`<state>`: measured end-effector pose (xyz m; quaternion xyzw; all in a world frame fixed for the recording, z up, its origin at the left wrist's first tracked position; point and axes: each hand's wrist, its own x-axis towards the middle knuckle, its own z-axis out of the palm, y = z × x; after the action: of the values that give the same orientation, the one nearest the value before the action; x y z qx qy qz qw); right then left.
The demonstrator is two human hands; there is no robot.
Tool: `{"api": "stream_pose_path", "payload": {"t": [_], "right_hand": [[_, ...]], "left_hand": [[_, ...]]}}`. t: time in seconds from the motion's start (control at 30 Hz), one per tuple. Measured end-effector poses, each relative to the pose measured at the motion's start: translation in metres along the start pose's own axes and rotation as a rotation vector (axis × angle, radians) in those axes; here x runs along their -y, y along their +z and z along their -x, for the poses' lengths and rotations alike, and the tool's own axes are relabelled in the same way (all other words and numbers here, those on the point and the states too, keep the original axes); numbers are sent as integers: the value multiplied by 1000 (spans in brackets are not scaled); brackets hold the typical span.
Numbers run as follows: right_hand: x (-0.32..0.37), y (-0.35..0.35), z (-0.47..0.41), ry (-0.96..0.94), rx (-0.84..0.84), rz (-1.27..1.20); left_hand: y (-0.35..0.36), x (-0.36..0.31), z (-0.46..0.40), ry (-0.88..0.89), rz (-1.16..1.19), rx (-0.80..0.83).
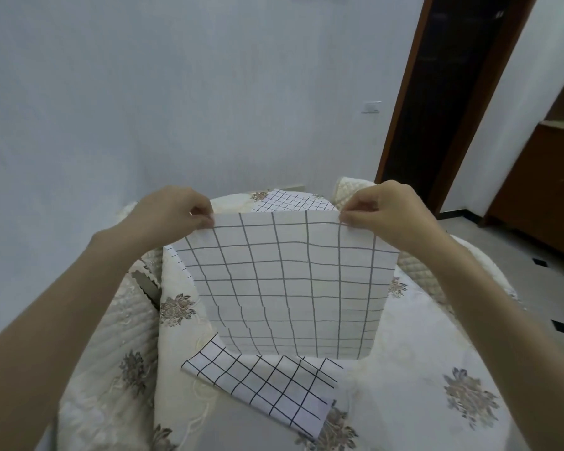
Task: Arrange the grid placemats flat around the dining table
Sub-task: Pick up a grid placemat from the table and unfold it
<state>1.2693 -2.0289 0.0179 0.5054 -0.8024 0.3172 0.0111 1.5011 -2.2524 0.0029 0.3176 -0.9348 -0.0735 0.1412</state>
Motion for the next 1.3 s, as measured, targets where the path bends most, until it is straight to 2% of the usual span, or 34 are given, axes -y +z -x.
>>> {"api": "stream_pose_path", "payload": {"t": [0.33,0.5,0.6,0.73,0.87,0.97,1.1,1.3], "right_hand": [[5,-8,15,-24,-4,-238],[7,-11,15,-35,-48,-241],[11,-7,16,-48,-16,-245],[20,4,16,-90,-6,-220],[26,12,13,-120,11,-281],[24,12,12,-122,-9,-319],[15,13,9,-125,-46,-327],[-25,28,-1,80,146,-622]], "left_hand": [[26,9,6,-25,-38,64],[44,11,12,-92,32,196],[41,-16,15,-16,265,221],[23,-82,13,174,444,218],[24,-124,5,264,530,123],[28,-139,0,226,601,33],[28,-132,-9,186,695,4],[7,-114,-20,161,682,-133]]}}
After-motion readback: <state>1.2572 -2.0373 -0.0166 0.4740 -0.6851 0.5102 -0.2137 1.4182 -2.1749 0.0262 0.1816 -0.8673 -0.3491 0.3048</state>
